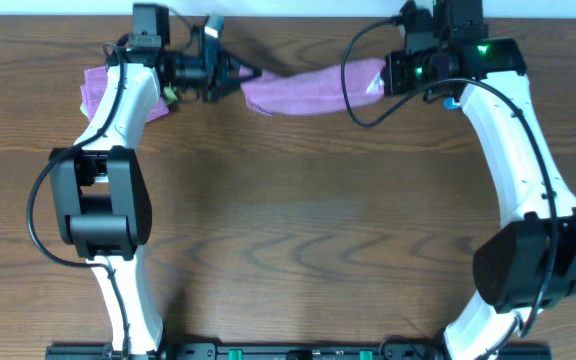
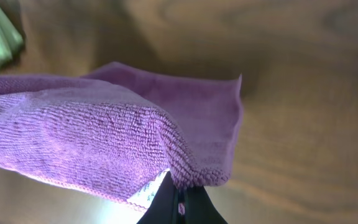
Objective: Fold the cloth
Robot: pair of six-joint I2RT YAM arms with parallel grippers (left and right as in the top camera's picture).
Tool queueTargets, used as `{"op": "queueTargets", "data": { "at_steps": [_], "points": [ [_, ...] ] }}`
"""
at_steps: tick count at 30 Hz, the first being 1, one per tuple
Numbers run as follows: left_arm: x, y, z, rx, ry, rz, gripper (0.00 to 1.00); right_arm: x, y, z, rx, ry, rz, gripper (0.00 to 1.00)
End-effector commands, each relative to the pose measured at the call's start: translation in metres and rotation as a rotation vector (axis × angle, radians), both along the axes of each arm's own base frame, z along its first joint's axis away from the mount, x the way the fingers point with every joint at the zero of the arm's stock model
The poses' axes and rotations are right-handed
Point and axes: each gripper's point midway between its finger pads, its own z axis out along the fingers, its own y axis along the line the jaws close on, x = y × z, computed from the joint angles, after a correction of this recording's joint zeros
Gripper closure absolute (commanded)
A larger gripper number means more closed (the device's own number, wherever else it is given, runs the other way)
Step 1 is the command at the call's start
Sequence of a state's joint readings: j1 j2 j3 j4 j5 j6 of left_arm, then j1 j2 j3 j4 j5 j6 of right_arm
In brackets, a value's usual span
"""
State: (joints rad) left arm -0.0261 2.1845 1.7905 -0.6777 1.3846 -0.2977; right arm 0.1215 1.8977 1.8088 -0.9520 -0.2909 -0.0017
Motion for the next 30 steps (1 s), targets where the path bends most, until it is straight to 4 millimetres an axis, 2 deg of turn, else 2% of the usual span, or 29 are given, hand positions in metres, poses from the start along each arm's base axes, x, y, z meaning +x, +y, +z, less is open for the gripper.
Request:
{"op": "queueTargets", "data": {
  "at_steps": [1,4,7,11,14,22,30],
  "points": [
    [-0.021,0.006,-0.019,0.102,-0.164,-0.078,0.94,-0.014,-0.002,-0.014,-0.039,0.056,0.048,0.98],
    [-0.061,0.006,-0.032,0.166,-0.104,-0.178,0.94,-0.036,0.002,-0.034,-0.011,0.157,0.068,0.98],
    [-0.090,0.004,-0.032,0.182,-0.083,-0.270,0.94,-0.057,0.008,-0.049,0.011,0.239,0.088,0.98],
    [-0.113,0.000,-0.030,0.168,-0.080,-0.345,0.94,-0.081,0.010,-0.065,0.012,0.308,0.097,0.99],
    [-0.129,-0.001,-0.036,0.166,-0.056,-0.387,0.94,-0.100,0.008,-0.076,0.008,0.334,0.099,0.98],
    [-0.185,0.000,-0.075,0.115,0.089,-0.458,0.94,-0.147,0.002,-0.102,0.018,0.364,0.064,0.98],
    [-0.229,0.000,-0.100,0.071,0.165,-0.484,0.94,-0.191,-0.002,-0.138,0.031,0.470,0.021,0.98]
  ]
}}
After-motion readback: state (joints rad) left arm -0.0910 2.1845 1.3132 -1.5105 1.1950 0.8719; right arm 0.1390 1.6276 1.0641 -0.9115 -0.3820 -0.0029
